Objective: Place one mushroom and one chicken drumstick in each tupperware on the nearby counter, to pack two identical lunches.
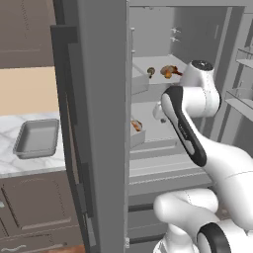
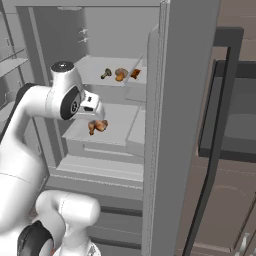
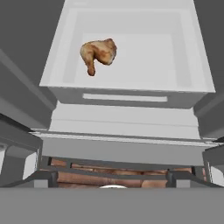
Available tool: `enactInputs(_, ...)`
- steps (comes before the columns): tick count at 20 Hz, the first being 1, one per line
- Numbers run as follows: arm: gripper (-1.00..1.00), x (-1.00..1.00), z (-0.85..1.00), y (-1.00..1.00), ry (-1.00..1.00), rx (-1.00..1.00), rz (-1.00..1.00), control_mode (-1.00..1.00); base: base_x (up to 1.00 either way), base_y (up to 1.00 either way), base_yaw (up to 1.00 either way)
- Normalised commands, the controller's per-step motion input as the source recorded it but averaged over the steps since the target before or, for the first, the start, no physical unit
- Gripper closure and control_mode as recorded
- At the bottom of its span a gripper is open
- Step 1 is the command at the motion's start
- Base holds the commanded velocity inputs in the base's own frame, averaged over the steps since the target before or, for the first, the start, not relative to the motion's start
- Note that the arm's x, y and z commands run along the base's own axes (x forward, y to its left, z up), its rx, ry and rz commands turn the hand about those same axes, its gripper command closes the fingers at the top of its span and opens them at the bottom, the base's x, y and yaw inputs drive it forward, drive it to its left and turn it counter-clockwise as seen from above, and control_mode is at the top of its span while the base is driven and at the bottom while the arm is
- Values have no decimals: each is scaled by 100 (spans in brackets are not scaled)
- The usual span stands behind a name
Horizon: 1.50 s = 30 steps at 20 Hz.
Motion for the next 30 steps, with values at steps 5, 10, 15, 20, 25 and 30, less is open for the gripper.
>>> enactInputs(5,-100,-9,-21,13,0,0,0,-100,0,0,0)
enactInputs(10,-100,0,-32,13,0,5,0,-100,0,0,0)
enactInputs(15,-100,1,-17,11,0,7,2,-100,0,0,0)
enactInputs(20,-100,10,-14,21,0,1,2,-100,0,0,0)
enactInputs(25,-100,32,-10,5,0,0,0,-100,0,0,0)
enactInputs(30,-100,33,-4,0,0,2,1,-100,0,0,0)
